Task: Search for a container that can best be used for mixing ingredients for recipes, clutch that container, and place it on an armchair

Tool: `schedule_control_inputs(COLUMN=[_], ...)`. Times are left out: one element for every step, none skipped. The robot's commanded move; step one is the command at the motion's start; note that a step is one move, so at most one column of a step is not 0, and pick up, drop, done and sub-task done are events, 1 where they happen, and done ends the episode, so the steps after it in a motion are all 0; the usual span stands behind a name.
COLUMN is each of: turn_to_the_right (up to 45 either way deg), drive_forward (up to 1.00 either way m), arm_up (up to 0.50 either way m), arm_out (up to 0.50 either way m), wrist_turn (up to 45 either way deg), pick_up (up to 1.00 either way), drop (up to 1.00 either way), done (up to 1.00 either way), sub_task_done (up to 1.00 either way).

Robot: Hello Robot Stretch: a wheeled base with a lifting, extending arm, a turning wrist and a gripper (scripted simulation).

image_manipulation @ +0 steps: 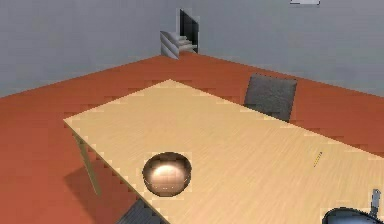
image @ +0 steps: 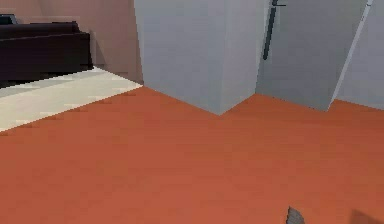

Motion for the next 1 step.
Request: schedule_control_inputs(turn_to_the_right=[0.0], drive_forward=[0.0], arm_up=[0.5], arm_out=[0.0], wrist_turn=[0.0], pick_up=[0.0], drop=[0.0], done=[0.0], sub_task_done=[0.0])
